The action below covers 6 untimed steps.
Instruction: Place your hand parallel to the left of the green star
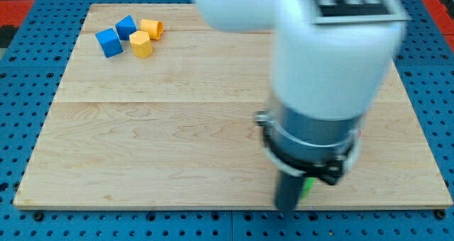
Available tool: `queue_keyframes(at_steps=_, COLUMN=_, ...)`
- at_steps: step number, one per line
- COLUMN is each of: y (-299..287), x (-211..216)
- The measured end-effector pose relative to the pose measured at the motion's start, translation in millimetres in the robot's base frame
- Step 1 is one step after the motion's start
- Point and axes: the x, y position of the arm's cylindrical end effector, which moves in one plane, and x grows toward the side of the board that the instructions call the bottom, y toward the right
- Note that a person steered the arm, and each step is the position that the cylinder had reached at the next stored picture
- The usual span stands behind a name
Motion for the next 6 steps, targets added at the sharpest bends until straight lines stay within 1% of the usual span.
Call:
queue_keyframes(at_steps=1, y=40.5, x=-4.3)
queue_keyframes(at_steps=2, y=51.4, x=-18.5)
queue_keyframes(at_steps=3, y=50.6, x=-4.0)
queue_keyframes(at_steps=4, y=17.4, x=-4.1)
queue_keyframes(at_steps=5, y=-47.3, x=-40.4)
queue_keyframes(at_steps=6, y=-92.1, x=-75.7)
